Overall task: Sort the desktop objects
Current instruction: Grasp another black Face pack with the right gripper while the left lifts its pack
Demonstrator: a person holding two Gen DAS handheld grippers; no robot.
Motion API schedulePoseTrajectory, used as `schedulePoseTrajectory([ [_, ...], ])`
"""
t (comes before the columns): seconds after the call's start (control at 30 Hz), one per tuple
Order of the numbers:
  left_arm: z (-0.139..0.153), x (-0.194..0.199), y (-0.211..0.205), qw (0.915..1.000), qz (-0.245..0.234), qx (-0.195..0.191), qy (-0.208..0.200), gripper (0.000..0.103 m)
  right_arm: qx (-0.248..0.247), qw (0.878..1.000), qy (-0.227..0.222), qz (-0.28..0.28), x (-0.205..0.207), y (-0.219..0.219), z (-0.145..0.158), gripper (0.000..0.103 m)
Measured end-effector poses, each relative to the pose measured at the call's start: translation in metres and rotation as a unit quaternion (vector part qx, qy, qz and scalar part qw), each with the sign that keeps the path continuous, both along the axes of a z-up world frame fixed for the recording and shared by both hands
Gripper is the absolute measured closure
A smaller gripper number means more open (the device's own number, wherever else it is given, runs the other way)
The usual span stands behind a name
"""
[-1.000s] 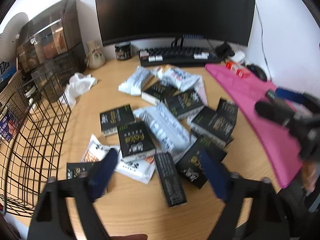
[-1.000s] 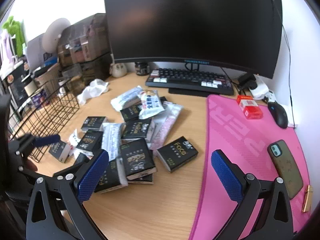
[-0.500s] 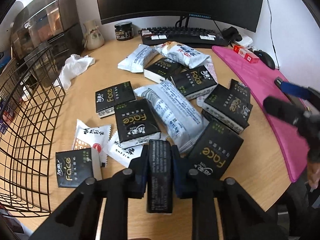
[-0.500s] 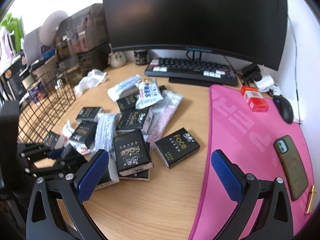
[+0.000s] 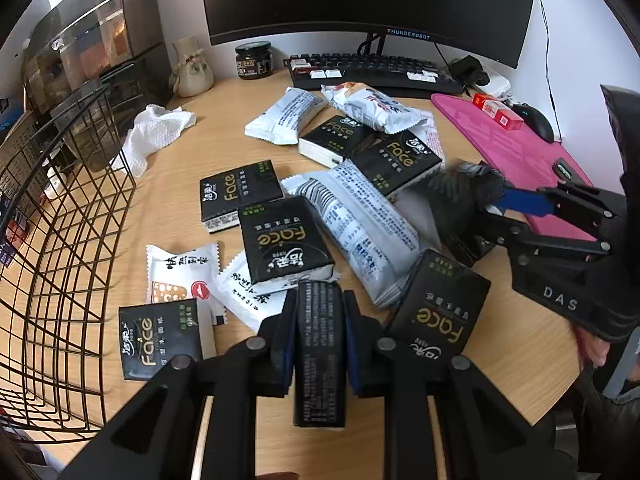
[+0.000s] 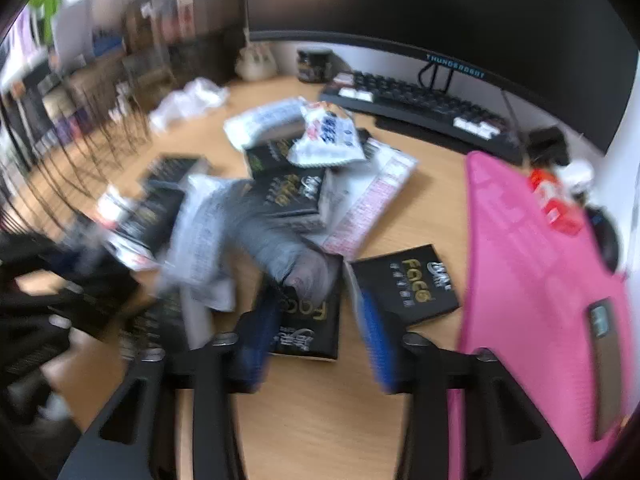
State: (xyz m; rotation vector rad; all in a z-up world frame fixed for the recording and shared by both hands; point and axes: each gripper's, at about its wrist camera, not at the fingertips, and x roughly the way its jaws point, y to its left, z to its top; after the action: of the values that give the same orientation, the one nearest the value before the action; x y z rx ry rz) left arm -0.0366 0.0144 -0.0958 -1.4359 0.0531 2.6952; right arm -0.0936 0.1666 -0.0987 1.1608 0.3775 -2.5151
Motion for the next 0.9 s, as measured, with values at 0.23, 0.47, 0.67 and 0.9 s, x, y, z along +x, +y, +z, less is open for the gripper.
schedulePoseTrajectory([
  [0.23,-0.001,-0.001,-0.002,1.0000,0.002,0.001,-0.001,0.082,-0.052,0.998,-0.007,0.016,-0.005,0.006,0.006,0.031],
  [0.47,0.000,-0.002,-0.007,1.0000,0.007,0.004,-0.001,0.082,-0.068,0.997,0.006,0.019,-0.005,-0.007,0.021,0.012],
  [0.67,0.004,-0.001,-0.013,0.9999,0.010,0.008,0.001,0.082,-0.019,1.000,-0.009,0.023,-0.017,-0.033,-0.008,0.010],
  [0.9,0.002,-0.002,-0.013,0.9999,0.011,0.005,0.001,0.082,-0.005,1.000,0.005,-0.001,-0.019,-0.021,-0.001,0.046],
])
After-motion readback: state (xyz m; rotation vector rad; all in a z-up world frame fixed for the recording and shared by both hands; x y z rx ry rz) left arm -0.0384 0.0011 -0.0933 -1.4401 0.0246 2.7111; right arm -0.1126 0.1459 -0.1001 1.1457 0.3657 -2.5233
